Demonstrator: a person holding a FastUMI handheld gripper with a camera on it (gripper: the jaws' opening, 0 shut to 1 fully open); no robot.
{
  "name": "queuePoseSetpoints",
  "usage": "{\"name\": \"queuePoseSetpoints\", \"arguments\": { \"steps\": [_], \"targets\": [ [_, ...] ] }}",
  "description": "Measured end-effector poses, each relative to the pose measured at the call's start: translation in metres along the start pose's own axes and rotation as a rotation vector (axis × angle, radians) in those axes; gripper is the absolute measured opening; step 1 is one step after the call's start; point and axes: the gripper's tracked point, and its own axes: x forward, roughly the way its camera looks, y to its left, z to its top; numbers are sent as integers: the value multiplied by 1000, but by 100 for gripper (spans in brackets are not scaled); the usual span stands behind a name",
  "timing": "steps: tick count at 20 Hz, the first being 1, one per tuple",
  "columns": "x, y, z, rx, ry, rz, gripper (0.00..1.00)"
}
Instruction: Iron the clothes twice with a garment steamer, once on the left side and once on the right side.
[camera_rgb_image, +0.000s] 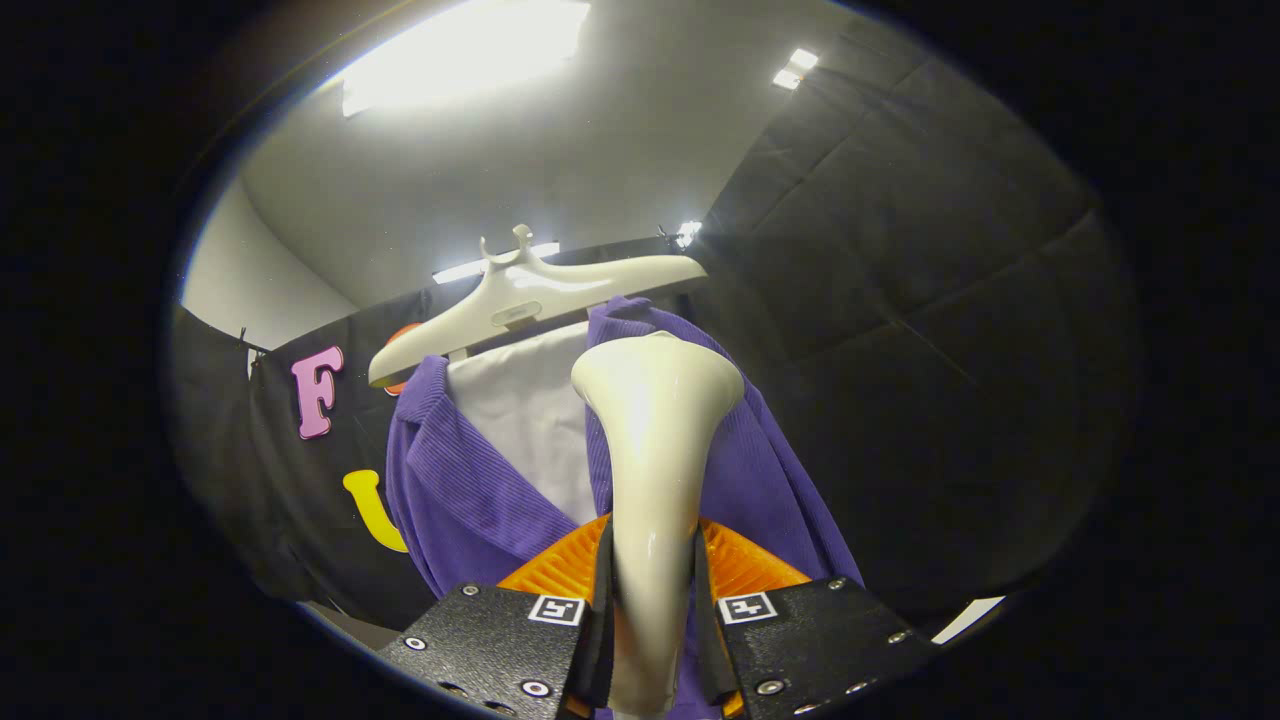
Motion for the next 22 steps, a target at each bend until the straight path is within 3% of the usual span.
{"name": "queuePoseSetpoints", "arguments": {
  "steps": [22],
  "targets": [
    [-57,-63,-156,-21,310,-62,34]
  ]
}}
